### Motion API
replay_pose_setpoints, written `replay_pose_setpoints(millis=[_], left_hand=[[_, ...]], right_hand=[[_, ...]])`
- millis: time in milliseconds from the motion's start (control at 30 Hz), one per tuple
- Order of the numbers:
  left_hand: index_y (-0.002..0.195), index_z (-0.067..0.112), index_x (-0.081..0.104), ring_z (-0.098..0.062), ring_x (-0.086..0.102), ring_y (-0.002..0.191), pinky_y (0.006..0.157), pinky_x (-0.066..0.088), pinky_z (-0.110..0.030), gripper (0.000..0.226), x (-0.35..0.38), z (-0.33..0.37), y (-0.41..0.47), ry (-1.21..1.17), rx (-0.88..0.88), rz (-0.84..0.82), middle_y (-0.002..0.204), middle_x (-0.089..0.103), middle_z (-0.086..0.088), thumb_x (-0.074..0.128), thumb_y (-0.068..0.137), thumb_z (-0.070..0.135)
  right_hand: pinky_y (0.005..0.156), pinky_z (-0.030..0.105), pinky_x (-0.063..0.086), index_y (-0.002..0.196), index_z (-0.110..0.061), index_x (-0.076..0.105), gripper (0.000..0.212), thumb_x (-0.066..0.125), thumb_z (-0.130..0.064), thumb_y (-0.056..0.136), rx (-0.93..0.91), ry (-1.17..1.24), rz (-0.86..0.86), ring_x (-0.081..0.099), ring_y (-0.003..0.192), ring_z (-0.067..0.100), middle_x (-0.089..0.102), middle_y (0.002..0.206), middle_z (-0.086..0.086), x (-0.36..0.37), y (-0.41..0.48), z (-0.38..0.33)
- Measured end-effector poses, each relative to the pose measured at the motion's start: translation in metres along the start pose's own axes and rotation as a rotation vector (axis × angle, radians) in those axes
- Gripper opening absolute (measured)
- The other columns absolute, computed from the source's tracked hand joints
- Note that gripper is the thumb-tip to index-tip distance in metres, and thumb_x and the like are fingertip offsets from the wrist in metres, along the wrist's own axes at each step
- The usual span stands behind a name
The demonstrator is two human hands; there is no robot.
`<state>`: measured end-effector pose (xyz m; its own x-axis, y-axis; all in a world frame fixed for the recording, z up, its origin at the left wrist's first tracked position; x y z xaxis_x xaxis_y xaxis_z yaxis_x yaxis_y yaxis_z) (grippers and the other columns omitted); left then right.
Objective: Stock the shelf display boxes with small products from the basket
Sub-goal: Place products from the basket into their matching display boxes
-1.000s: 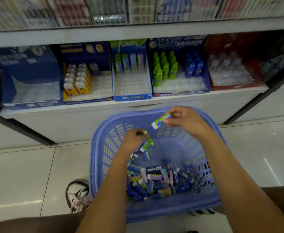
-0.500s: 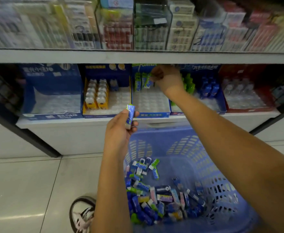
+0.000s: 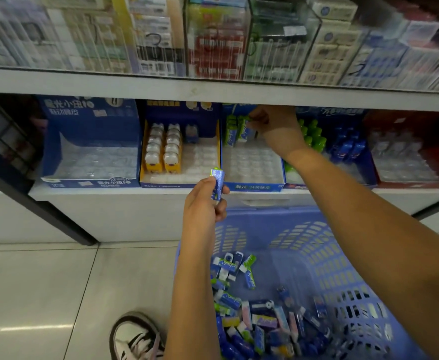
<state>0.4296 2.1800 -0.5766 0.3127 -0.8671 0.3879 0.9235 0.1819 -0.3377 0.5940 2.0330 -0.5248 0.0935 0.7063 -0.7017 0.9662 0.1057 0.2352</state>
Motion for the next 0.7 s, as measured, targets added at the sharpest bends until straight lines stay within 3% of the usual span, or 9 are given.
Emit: replay_pose_setpoints(millis=[167,300,433,500,533,600,633,700], left_hand=[[0.083,0.022,0.059,-0.007,0.045,0.049,0.043,0.034,-0.018,0.019,0.0,0.0,-0.001,-0.015,0.015,0.019,0.069,0.055,0.007,0.047,0.095,0.013],[0.088,0.024,0.064,-0.007,0.049,0.057,0.048,0.042,-0.018,0.019,0.003,0.0,-0.001,-0.006,0.035,0.016,0.076,0.054,0.004,0.05,0.095,0.012],[0.099,0.024,0.066,-0.003,0.063,0.069,0.063,0.051,-0.015,0.015,0.007,0.0,-0.004,0.068,0.116,-0.028,0.081,0.063,0.008,0.054,0.096,0.016],[0.107,0.019,0.064,-0.004,0.068,0.077,0.068,0.052,-0.014,0.015,0.009,-0.001,-0.007,0.076,0.165,-0.02,0.089,0.068,0.006,0.059,0.093,0.018],[0.107,0.017,0.064,-0.005,0.069,0.079,0.068,0.052,-0.013,0.016,0.009,-0.001,-0.008,0.074,0.184,0.001,0.092,0.07,0.003,0.062,0.091,0.018],[0.105,0.016,0.064,-0.006,0.069,0.076,0.067,0.051,-0.013,0.016,0.011,0.0,-0.01,0.075,0.219,0.037,0.093,0.072,-0.001,0.065,0.088,0.018],[0.103,0.016,0.064,-0.007,0.069,0.075,0.067,0.052,-0.014,0.016,0.013,0.0,-0.011,0.082,0.237,0.048,0.093,0.072,-0.003,0.067,0.087,0.018],[0.102,0.015,0.064,-0.01,0.069,0.075,0.069,0.054,-0.017,0.018,0.015,0.001,-0.011,0.12,0.273,0.059,0.092,0.072,-0.005,0.069,0.085,0.019]], right_hand=[[0.088,0.025,0.045,0.104,0.002,0.066,0.02,0.063,-0.006,0.086,-0.083,-0.15,-0.082,0.062,0.1,0.027,0.068,0.105,0.017,0.01,-0.005,-0.002],[0.09,0.024,0.043,0.104,0.0,0.068,0.019,0.063,-0.007,0.087,-0.048,-0.17,-0.065,0.063,0.103,0.027,0.069,0.108,0.016,0.01,-0.007,-0.006],[0.097,0.029,0.043,0.115,0.001,0.064,0.028,0.054,-0.012,0.092,0.024,-0.361,-0.223,0.057,0.113,0.03,0.06,0.123,0.019,0.006,-0.003,-0.012],[0.091,0.025,0.043,0.122,-0.007,0.062,0.033,0.057,-0.019,0.092,0.0,-0.364,-0.185,0.057,0.108,0.027,0.058,0.125,0.016,-0.002,-0.016,-0.021],[0.083,0.022,0.042,0.122,-0.011,0.061,0.034,0.059,-0.023,0.091,-0.009,-0.285,-0.156,0.059,0.097,0.023,0.06,0.12,0.013,-0.005,-0.029,-0.025],[0.07,0.018,0.045,0.111,-0.018,0.066,0.024,0.064,-0.026,0.088,0.053,0.131,-0.208,0.06,0.074,0.012,0.068,0.101,0.006,-0.006,-0.063,-0.031],[0.066,0.018,0.049,0.101,-0.022,0.068,0.015,0.066,-0.025,0.086,0.082,0.342,-0.283,0.062,0.068,0.009,0.07,0.092,0.001,-0.006,-0.08,-0.033],[0.067,0.019,0.054,0.091,-0.027,0.069,0.01,0.07,-0.021,0.083,0.081,0.525,-0.369,0.067,0.071,0.008,0.072,0.086,-0.002,-0.006,-0.106,-0.035]])
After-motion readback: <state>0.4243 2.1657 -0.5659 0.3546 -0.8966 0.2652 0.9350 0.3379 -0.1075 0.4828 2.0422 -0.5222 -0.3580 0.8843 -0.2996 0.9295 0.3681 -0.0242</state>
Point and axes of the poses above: each hand's wrist, its own y-axis towards the middle knuckle, its own x-axis out of the palm, z = x × y, the point moved 3 cm from there along y, towards the middle knuckle
